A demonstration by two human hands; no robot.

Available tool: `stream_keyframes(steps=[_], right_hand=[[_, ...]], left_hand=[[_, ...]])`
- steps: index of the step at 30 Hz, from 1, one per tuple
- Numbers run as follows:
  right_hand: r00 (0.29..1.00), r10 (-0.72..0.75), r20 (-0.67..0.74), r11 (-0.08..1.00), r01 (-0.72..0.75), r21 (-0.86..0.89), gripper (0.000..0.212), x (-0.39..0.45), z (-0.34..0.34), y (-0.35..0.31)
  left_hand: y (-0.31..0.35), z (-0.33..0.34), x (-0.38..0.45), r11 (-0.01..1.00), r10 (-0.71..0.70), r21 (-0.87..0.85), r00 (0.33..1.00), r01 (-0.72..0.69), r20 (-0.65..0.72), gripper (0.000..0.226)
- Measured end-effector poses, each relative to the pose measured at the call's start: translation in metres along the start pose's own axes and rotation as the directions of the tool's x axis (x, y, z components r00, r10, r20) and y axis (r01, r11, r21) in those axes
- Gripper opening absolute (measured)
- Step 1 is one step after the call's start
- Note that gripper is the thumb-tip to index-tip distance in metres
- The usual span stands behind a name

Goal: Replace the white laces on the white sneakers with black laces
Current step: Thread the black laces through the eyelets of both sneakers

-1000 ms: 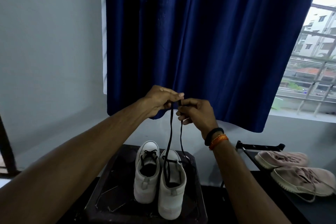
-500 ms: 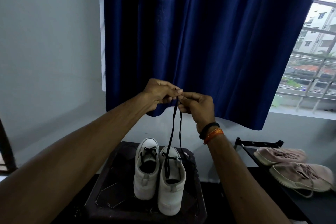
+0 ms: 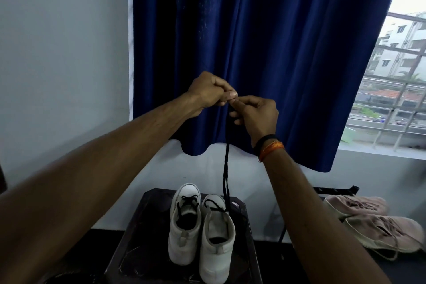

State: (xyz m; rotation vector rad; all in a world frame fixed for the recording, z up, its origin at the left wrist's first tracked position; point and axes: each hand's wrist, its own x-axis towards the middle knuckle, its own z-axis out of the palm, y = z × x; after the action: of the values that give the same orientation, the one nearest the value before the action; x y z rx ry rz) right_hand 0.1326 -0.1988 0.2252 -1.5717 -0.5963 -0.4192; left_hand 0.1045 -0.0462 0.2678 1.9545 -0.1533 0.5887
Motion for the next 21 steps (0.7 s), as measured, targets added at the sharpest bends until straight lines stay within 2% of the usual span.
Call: stream_keyframes(steps=[6, 16, 21], right_hand=[[0.999, -0.010, -0.032, 0.999, 0.012, 0.040, 0.009, 0.021, -0.004, -0.023], [0.996, -0.031, -0.089, 0.996, 0.038, 0.078, 0.007, 0.045, -0.009, -0.061], [0.992, -0.020, -0.121, 0.997, 0.028, 0.068, 0.006, 0.056, -0.012, -0.073]], left_hand=[[0.027, -0.008, 0.013, 1.000, 0.028, -0.005, 0.999, -0.029, -0.034, 0.005], [0.079, -0.016, 0.033, 0.984, 0.123, 0.140, 0.990, -0.113, -0.064, 0.004], [0.093, -0.019, 0.041, 0.991, 0.102, 0.094, 0.990, -0.093, -0.096, 0.001]])
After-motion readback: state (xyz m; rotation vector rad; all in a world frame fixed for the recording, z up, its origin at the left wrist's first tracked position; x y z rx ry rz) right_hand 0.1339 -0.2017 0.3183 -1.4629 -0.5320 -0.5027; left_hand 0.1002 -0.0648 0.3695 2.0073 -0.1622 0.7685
